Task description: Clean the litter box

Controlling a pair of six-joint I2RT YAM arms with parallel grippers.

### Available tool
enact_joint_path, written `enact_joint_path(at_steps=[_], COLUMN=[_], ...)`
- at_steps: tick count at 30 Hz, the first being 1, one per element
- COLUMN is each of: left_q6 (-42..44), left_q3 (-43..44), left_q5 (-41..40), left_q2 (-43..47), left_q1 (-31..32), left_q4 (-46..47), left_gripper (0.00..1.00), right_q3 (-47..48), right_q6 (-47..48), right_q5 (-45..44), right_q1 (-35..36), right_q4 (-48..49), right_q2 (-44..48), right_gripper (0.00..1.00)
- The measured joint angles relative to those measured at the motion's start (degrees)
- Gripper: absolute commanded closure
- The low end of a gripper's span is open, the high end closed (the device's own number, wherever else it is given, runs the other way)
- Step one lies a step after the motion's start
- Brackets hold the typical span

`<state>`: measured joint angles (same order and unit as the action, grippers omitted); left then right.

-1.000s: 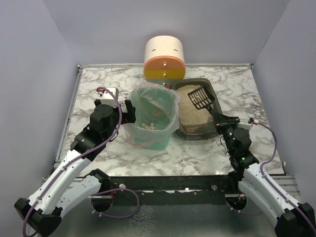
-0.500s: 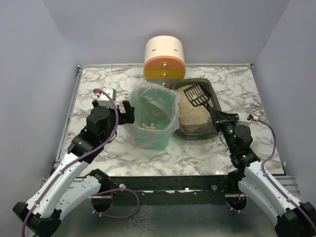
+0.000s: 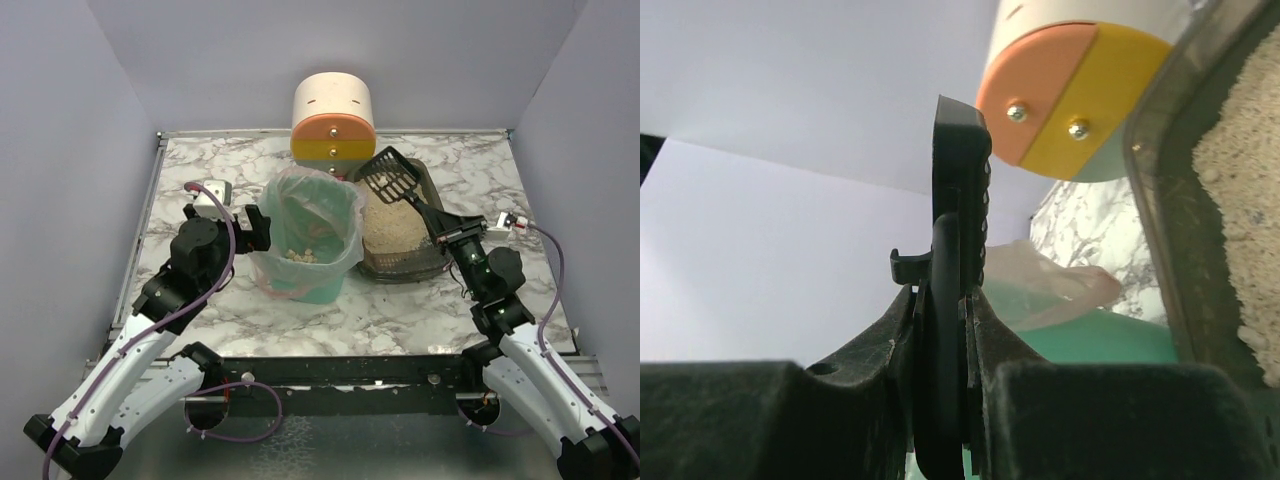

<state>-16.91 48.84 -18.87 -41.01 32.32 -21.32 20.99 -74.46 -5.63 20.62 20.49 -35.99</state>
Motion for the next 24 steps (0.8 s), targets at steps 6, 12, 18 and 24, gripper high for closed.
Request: enact_joint_path(at_steps=[6,12,18,24], left_q6=[0.0,0.0,0.0,0.0], left_q3=[0.0,0.0,0.0,0.0], left_q5=[0.0,0.0,0.0,0.0], left_q2=[0.9,1.0,1.7,2.0], left_q1=[0.0,0.0,0.0,0.0], left_q4=[-0.3,-0.4,-0.8,-0.8], left_gripper=[0.01,0.01,0.01,0.01], right_q3=[5.0,9.6,15.2,23.7], right_q6=[3.6,7.3,13.6,24.7], right_q5=[5.3,14.6,24.4,29.3], right_q1=[0.0,0.0,0.0,0.0], right_q4=[1.4,5.1,5.3,-1.7], right_q2=[-1.4,-7.3,-12.2,-13.1], right_gripper=[0.99,0.99,1.00,0.99])
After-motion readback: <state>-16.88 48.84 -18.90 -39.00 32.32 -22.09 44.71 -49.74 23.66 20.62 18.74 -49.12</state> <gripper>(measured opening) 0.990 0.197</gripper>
